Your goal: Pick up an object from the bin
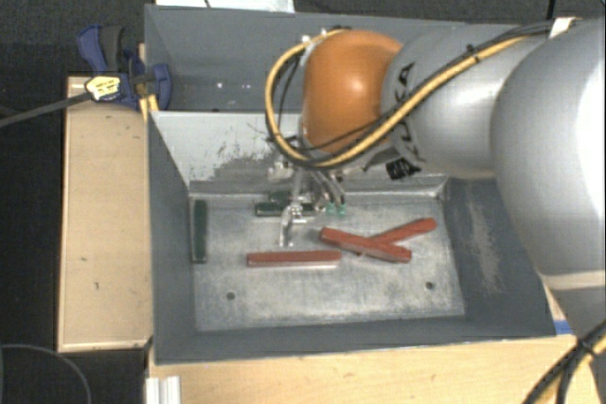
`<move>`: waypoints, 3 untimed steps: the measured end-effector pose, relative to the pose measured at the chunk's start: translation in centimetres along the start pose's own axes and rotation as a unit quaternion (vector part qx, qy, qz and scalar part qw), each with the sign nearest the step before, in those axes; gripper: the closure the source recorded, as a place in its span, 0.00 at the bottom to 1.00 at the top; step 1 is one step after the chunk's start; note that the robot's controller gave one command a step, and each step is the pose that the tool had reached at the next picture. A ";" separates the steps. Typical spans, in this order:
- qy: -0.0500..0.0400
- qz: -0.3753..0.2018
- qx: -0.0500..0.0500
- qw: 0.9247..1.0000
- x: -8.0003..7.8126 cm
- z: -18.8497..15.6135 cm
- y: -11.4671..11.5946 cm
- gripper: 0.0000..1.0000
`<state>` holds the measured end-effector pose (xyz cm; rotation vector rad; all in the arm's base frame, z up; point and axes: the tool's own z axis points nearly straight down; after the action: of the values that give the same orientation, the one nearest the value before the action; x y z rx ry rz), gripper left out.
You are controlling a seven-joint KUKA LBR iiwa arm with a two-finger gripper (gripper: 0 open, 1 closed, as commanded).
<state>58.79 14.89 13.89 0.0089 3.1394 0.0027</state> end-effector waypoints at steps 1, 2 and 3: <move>0.000 0.000 0.000 1.000 0.0 0.0 0.0 0.00; -0.018 -0.042 -0.004 0.999 0.8 5.3 -0.1 1.00; -0.018 -0.041 -0.005 0.999 0.8 5.5 -0.1 0.00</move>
Offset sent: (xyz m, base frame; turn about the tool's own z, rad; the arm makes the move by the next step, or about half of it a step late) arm -0.0198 -0.0042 -0.0689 -0.0894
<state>57.97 14.81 8.41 -0.1186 3.1010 0.0168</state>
